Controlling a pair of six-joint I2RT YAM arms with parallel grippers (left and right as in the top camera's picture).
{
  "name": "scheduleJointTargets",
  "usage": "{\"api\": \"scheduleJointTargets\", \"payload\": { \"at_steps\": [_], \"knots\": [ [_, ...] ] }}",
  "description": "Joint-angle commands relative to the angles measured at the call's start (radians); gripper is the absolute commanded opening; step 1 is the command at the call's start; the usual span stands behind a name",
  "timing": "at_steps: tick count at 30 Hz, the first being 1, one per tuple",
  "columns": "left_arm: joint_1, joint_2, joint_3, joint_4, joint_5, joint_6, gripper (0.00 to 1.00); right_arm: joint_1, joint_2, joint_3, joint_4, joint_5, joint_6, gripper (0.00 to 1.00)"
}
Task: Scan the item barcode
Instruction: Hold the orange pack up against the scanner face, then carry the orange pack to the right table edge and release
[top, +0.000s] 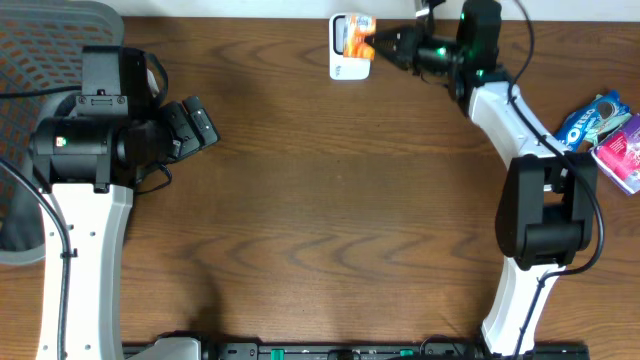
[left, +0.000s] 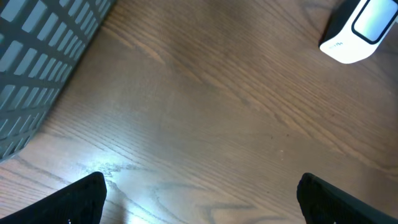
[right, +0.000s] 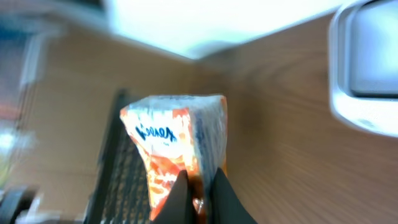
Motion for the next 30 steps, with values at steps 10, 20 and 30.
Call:
{"api": "scheduleJointTargets", "payload": {
  "at_steps": [10,20,30],
  "knots": [
    [0.004,-0.002,0.0,-0.003,-0.006,0.003,0.98,0.214,-0.001,0.327,-0.458,1.162,-0.554,0.01],
    [0.004,-0.002,0.0,-0.003,-0.006,0.003,0.98,0.34,0.163,0.326,-0.237,1.425,-1.186,0.01],
    [0.004,-0.002,0.0,-0.003,-0.006,0.003,0.98,0.361,0.243,0.33,-0.163,1.537,-1.196,0.01]
  ]
}}
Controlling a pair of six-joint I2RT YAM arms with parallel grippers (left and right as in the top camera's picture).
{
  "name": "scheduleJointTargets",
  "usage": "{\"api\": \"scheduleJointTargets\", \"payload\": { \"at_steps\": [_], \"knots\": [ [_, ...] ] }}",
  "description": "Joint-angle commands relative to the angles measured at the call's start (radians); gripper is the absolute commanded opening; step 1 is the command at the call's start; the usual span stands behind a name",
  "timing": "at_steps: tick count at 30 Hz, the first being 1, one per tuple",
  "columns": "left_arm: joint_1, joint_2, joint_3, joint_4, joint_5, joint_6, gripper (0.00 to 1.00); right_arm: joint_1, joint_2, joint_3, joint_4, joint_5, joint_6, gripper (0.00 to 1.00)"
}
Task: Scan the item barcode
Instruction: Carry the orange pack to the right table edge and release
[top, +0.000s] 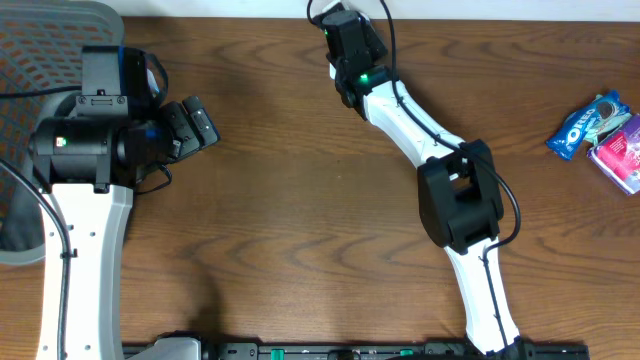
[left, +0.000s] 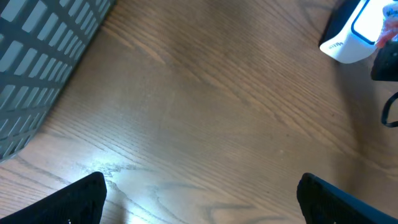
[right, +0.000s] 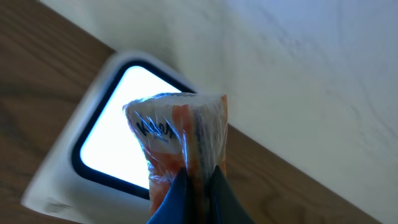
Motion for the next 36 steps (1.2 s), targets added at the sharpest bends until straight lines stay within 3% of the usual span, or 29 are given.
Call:
{"api": "scheduleJointTargets", "payload": {
  "at_steps": [1,9,14,18,25,31,36],
  "knots": [
    [0.004,-0.002,0.0,-0.003,-0.006,0.003,0.98,0.007,-0.041,0.019,0.01,0.063,0.053,0.01],
    [0.004,-0.002,0.0,-0.003,-0.006,0.003,0.98,-0.068,-0.154,0.035,-0.079,0.076,0.251,0.01],
    [0.004,-0.002,0.0,-0.003,-0.006,0.003,0.98,-0.203,-0.217,0.035,-0.291,0.219,0.404,0.01],
    [0.004,-0.002,0.0,-0.003,-0.006,0.003,0.98,-0.354,-0.217,0.033,-0.502,0.261,0.422,0.01],
    [0.004,-0.002,0.0,-0.003,-0.006,0.003,0.98,-0.573,-0.217,0.031,-0.695,0.251,0.55,0.01],
    [0.004,-0.002,0.0,-0.003,-0.006,0.003,0.98,-0.717,-0.217,0.014,-0.736,0.074,0.555,0.02],
    [0.004,-0.002,0.0,-0.003,-0.006,0.003,0.98,-0.777,-0.217,-0.007,-0.742,0.039,0.555,0.21]
  ]
}}
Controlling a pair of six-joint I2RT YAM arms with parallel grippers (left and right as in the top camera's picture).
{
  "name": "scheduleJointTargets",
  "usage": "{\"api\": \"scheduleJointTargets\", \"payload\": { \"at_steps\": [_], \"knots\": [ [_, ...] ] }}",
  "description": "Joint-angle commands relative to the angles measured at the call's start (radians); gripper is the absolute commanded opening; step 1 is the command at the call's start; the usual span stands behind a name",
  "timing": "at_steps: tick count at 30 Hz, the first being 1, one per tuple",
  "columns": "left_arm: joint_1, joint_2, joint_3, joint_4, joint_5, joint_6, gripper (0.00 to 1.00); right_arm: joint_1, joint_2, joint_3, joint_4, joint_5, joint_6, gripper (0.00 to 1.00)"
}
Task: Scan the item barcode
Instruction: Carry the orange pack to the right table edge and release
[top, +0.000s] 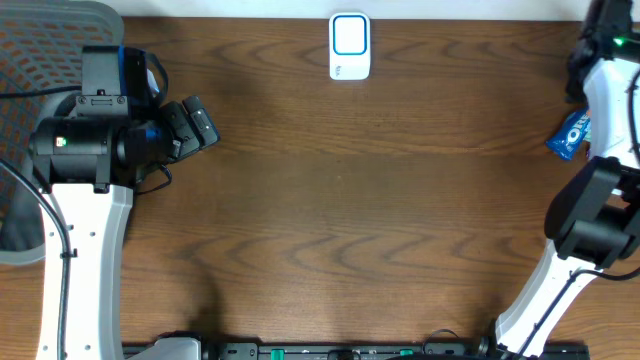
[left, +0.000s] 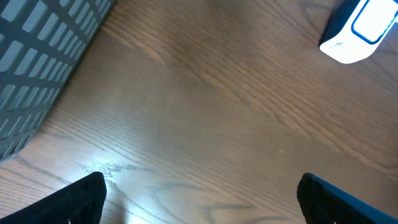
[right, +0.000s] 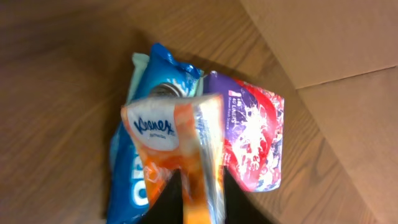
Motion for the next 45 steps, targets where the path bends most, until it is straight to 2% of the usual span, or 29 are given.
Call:
{"api": "scheduleJointTargets", "payload": {
  "at_steps": [1,2,5,7,8,9,10,11,16,18,19,23,27,32,36,45],
  "knots": [
    [0.004,-0.002,0.0,-0.003,-0.007,0.003,0.98,-0.024,-0.008,-0.017,-0.008,-0.048,0.021,0.22],
    [0.004,-0.002,0.0,-0.003,-0.007,0.003,0.98,-0.031,-0.008,-0.018,-0.014,-0.047,0.021,0.24],
    [0.004,-0.002,0.0,-0.003,-0.007,0.003,0.98,-0.045,-0.007,-0.018,-0.021,-0.048,0.021,0.43],
    [0.004,-0.002,0.0,-0.003,-0.007,0.003,0.98,-0.047,-0.008,-0.017,-0.035,-0.048,0.021,0.48],
    [0.004,-0.002,0.0,-0.003,-0.007,0.003,0.98,-0.047,-0.008,-0.017,-0.048,-0.048,0.031,0.54],
    [0.004,-0.002,0.0,-0.003,-0.007,0.003,0.98,-0.046,-0.009,-0.017,-0.057,-0.048,0.038,0.64],
    [0.004,-0.002,0.0,-0.003,-0.007,0.003,0.98,-0.044,-0.014,-0.017,-0.082,-0.048,0.059,0.92],
    [0.004,-0.002,0.0,-0.003,-0.007,0.003,0.98,-0.042,-0.023,-0.017,-0.109,-0.048,0.091,0.99],
    [0.004,-0.002,0.0,-0.003,-0.007,0.003,0.98,-0.037,-0.122,-0.017,-0.222,-0.153,0.161,0.99],
    [0.004,-0.002,0.0,-0.003,-0.007,0.003,0.98,-0.039,-0.194,-0.017,-0.264,-0.286,0.167,0.99],
    [0.004,-0.002,0.0,-0.003,-0.007,0.003,0.98,-0.039,-0.291,-0.017,-0.3,-0.447,0.168,0.99],
    [0.004,-0.002,0.0,-0.003,-0.007,0.003,0.98,-0.029,-0.425,-0.017,-0.363,-0.641,0.167,0.99],
    [0.004,-0.002,0.0,-0.003,-0.007,0.003,0.98,0.024,-0.528,-0.017,-0.511,-0.703,0.163,0.99],
    [0.004,-0.002,0.0,-0.003,-0.007,0.003,0.98,0.116,-0.561,-0.017,-0.793,-0.752,0.172,0.99],
    [0.004,-0.002,0.0,-0.003,-0.007,0.003,0.98,0.163,-0.561,-0.023,-0.785,-0.759,0.171,0.99],
    [0.004,-0.002,0.0,-0.003,-0.007,0.003,0.98,0.166,-0.561,-0.023,-0.788,-0.747,0.171,0.99]
  ]
}}
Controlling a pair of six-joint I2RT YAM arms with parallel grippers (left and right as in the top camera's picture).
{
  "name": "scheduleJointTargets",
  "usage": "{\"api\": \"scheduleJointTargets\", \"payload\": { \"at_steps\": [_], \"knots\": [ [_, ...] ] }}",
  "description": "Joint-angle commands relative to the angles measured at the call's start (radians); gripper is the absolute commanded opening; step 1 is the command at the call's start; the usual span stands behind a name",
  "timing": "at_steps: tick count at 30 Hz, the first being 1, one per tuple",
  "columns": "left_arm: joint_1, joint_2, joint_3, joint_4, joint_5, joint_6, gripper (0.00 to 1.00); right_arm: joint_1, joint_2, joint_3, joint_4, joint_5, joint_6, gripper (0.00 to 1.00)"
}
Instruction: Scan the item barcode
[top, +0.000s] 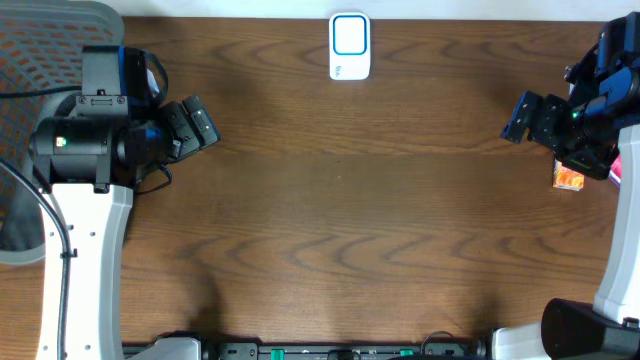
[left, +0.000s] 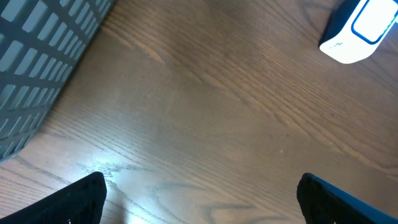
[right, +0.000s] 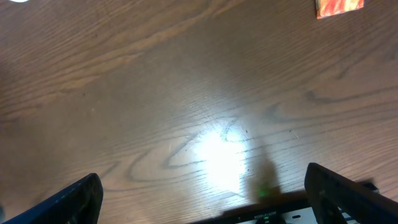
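Note:
The white barcode scanner lies at the table's far edge, and the left wrist view catches it too, scanner. The orange tissue packet lies on the table at the right, partly under the right arm; in the right wrist view the packet sits at the top edge. My right gripper is open and empty, left of the packet, over bare wood. My left gripper is open and empty at the left side.
A grey mesh basket stands at the far left corner, also shown as the basket in the left wrist view. A sliver of a pink packet peeks out at the right edge, behind the right arm.
My right gripper was shut on the orange packet over the blue and purple packets at the far right. Now it is open and further left, and the packet lies on the table.
My right gripper held the orange packet just right of the scanner, then directly over the scanner's window. After that it held it over the packets at the right edge. Now the packet rests on the table there, released. The left arm stayed still throughout.

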Motion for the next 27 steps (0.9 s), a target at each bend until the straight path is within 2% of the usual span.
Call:
{"api": "scheduleJointTargets", "payload": {
  "at_steps": [1,18,23,27],
  "knots": [
    [0.004,-0.002,0.0,-0.003,-0.007,0.003,0.98,0.005,0.006,-0.002,-0.003,0.004,0.01,0.99],
    [0.004,-0.002,0.0,-0.003,-0.007,0.003,0.98,0.007,0.012,-0.002,0.016,0.06,0.009,0.99],
    [0.004,-0.002,0.0,-0.003,-0.007,0.003,0.98,0.031,-0.01,-0.002,0.079,0.055,0.009,0.99],
    [0.004,-0.002,0.0,-0.003,-0.007,0.003,0.98,0.106,-0.05,-0.002,0.164,0.056,-0.033,0.99]
  ]
}}
